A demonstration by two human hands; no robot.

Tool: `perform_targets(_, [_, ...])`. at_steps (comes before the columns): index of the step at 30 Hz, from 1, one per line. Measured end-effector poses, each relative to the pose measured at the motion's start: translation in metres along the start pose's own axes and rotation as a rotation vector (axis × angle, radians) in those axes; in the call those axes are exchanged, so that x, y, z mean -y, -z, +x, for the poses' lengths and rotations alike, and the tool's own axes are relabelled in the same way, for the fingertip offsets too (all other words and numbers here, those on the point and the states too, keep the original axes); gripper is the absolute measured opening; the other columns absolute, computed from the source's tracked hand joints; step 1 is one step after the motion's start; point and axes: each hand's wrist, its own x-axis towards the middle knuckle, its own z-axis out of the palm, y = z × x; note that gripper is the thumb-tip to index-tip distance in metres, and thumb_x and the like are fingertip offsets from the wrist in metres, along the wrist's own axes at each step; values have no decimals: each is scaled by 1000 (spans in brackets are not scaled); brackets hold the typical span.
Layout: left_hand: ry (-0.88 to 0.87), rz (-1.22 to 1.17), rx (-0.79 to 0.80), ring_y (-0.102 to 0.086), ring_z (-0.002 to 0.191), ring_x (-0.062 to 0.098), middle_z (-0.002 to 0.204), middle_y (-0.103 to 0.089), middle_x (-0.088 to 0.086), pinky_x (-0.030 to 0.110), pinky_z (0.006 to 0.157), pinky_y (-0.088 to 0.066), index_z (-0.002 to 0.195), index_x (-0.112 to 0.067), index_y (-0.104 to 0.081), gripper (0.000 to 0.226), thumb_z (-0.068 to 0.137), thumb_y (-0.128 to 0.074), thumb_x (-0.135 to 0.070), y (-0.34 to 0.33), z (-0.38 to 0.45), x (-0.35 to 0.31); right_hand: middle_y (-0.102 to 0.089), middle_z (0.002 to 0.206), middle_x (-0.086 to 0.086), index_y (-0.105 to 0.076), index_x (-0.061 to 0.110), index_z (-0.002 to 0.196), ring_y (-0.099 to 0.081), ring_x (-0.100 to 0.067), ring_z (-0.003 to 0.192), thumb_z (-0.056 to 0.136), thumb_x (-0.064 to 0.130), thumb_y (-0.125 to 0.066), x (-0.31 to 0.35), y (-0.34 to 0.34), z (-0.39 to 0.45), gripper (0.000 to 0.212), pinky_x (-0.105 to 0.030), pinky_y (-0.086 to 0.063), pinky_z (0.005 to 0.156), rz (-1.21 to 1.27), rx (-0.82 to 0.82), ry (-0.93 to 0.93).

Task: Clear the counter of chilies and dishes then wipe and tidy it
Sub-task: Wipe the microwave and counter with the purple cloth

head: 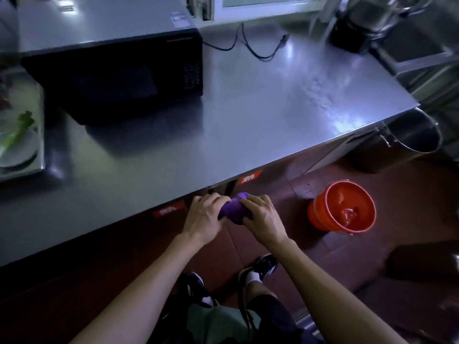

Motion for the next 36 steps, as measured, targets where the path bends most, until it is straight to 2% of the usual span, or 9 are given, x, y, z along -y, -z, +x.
perform_targets(7, [-177,-24,77,-64,102,19,113,-66,-6,37,82,-43,119,-23,-61,44,77,-75,-23,-33,80,-81,-68,122,-2,-70,13,119,-54,-31,97,71,14,-79,-87,56,-16,49,-45,-54,76,46,-147,-133])
perform_targets(16, [-322,46,151,-63,99,16,113,-65,-6,30,82,-39,122,-23,-60,45,78,-71,-24,-74,191,-196,-65,128,-5,-66,13,125,-52,-30,105,76,9,-73,-211,135,-21,50,-47,-52,84,89,-269,-235])
perform_targets(22, [-389,47,175,-63,96,17,112,-65,-5,37,82,-45,122,-22,-62,46,76,-71,-22,-106,244,-261,-65,127,-9,-66,10,125,-54,-33,107,76,6,-74,-275,179,-27,50,-48,-52,86,99,-329,-291])
perform_targets(26, [-418,31,175,-63,94,18,110,-65,-5,37,81,-44,121,-23,-62,45,76,-71,-21,-123,274,-289,-64,129,-9,-65,10,129,-52,-32,110,78,5,-73,-310,198,-25,52,-46,-49,91,81,-354,-330])
perform_targets(36, [-455,-53,232,-63,98,19,112,-65,-6,37,81,-44,122,-23,-61,48,75,-67,-23,-166,368,-307,-63,129,-5,-65,14,128,-51,-29,111,79,11,-73,-377,229,28,50,-44,-50,88,28,-325,-421])
